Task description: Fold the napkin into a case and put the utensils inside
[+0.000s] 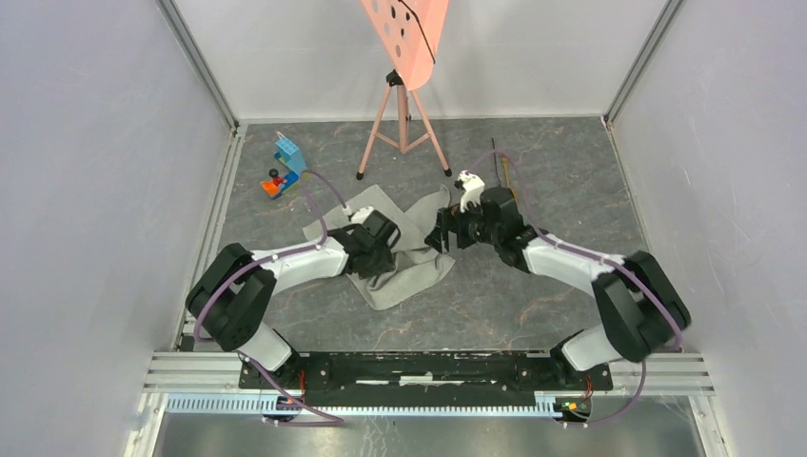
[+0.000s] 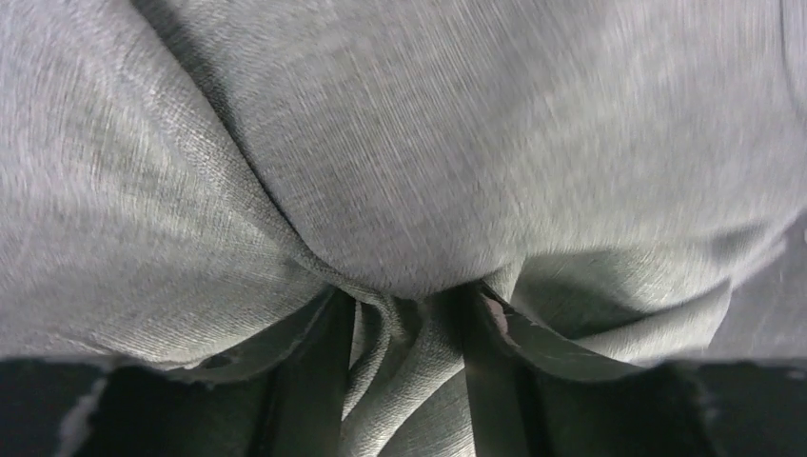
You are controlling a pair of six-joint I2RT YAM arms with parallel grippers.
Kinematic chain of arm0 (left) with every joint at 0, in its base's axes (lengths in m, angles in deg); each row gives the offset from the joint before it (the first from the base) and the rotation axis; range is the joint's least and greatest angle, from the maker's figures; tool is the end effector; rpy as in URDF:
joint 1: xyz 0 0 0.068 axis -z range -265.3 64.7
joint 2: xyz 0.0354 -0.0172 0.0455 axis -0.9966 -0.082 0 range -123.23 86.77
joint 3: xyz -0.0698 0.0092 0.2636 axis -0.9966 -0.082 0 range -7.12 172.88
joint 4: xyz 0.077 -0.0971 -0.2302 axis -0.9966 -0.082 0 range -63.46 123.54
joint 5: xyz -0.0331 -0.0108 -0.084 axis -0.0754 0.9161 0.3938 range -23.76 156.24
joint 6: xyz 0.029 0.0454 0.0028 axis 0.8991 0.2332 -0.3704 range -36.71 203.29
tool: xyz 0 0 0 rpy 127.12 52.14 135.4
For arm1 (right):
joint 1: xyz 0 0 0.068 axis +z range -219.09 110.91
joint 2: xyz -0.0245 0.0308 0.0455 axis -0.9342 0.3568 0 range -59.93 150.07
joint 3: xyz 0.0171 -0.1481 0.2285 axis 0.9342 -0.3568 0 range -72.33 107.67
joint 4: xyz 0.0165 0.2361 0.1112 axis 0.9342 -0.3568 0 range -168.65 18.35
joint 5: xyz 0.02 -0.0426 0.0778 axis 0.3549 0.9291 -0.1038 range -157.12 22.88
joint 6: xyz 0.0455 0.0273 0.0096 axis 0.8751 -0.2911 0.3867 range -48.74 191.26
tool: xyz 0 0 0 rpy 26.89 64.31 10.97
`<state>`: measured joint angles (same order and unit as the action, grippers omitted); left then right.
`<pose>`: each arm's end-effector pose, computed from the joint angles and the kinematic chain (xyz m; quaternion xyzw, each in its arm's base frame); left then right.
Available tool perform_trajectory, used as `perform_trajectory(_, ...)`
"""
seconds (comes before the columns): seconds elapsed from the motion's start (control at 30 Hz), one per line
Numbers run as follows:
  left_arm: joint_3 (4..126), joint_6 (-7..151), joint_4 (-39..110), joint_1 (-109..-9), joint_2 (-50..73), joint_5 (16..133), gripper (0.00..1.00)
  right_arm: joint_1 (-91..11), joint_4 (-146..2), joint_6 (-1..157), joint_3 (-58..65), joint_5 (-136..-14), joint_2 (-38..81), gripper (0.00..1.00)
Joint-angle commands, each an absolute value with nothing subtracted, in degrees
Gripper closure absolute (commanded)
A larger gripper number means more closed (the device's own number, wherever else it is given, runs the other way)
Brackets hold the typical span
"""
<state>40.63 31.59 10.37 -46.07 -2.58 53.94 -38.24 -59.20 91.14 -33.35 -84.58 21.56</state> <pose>0.2267 -0.1753 0.1613 -0.1287 0.9620 -0.0815 0.2268 0.2482 0.1608 0.1992 -0.1574 0.8451 0.3303 0.3898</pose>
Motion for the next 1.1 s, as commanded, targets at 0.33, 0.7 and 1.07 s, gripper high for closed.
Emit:
perform_trajectory(0.33, 29.8, 26.2, 8.74, -39.76, 15.69, 50.8, 0.19, -36.71, -54.96, 89.97, -14.67, -95.56, 47.37, 0.33)
perform_trajectory(0.7, 23.76, 30.49, 19.42, -59.44, 9.38, 59.34, 0.0, -37.3, -35.07, 108.6, -56.46, -82.96, 21.34, 0.99)
perform_trajectory(1.07, 41.31, 40.01, 9.11, -60.59, 2.03, 50.44, 0.0, -36.4, -59.17, 92.53, -51.07, -64.43, 4.53, 0.37)
